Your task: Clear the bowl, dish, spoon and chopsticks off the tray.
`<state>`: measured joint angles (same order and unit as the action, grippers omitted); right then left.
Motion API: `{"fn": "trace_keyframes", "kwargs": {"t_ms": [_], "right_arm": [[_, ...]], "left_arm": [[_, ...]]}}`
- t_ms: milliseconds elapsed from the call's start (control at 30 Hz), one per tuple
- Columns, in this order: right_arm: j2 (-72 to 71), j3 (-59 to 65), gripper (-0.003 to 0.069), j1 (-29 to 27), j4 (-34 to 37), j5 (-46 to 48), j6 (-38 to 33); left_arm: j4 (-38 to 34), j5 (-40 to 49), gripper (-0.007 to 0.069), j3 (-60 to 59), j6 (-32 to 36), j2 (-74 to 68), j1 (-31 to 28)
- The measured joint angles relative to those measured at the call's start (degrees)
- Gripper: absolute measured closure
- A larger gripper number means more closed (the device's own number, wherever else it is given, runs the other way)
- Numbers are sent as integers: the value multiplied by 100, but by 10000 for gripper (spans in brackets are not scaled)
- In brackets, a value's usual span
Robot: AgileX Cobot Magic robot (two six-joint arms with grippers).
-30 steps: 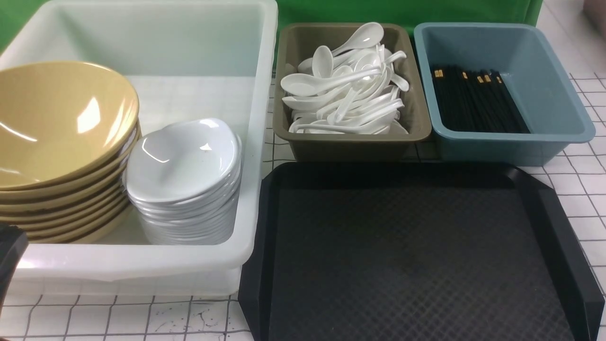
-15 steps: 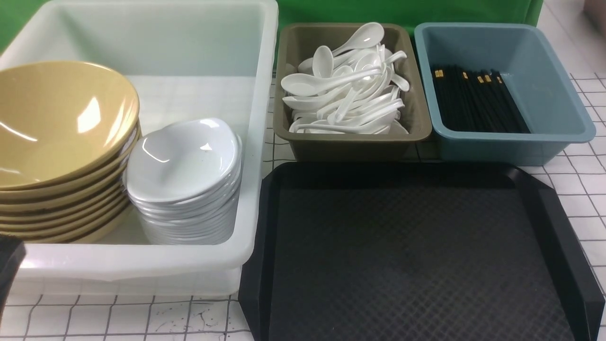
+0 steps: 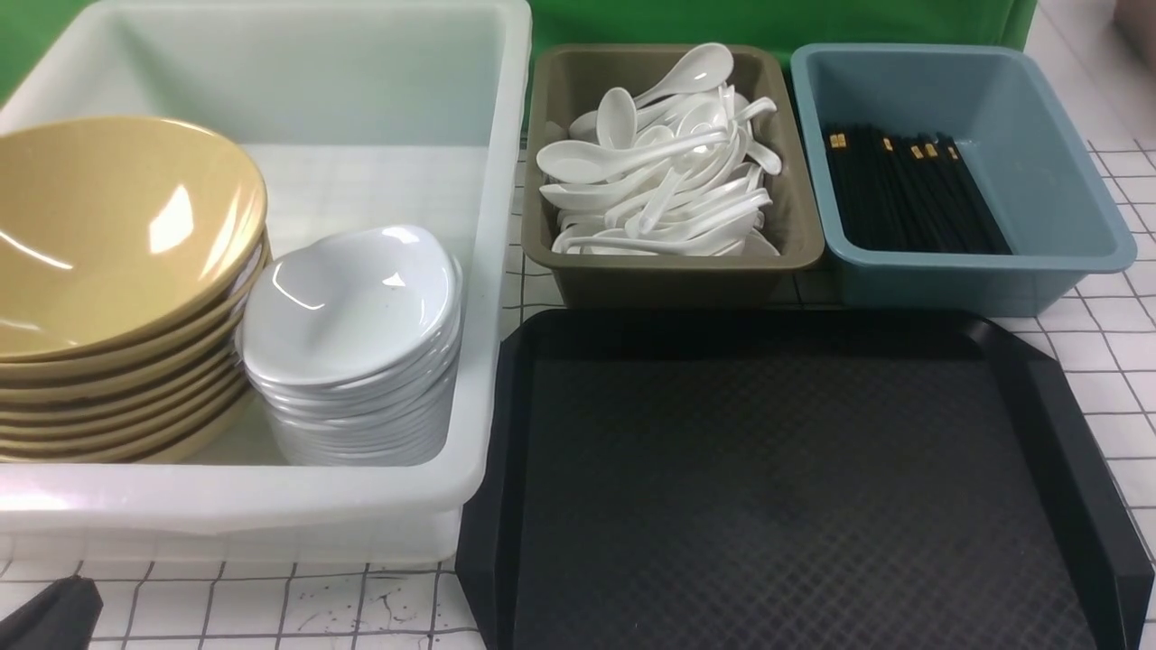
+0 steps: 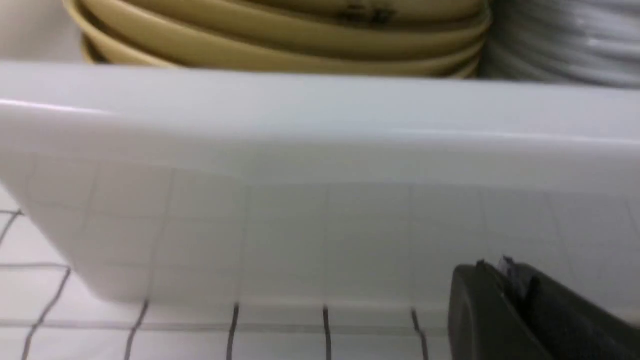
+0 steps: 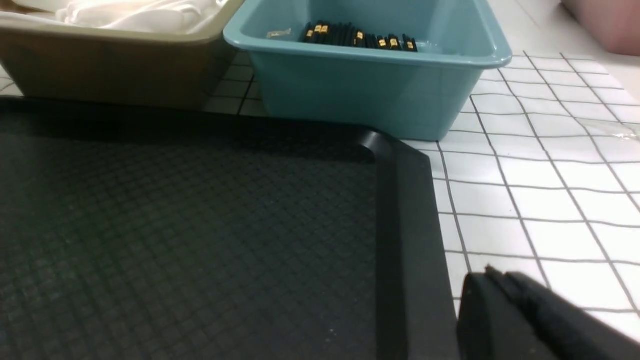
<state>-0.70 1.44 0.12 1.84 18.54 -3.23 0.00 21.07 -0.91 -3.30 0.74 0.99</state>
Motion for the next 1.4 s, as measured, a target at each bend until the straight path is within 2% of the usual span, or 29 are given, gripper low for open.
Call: {"fn": "trace_keyframes", "kwargs": {"t_ms": [1400], "right_arm": [[0, 0, 604, 0, 0, 0, 0]], "left_arm": [[-108, -227, 636, -44, -4, 0, 0]]}}
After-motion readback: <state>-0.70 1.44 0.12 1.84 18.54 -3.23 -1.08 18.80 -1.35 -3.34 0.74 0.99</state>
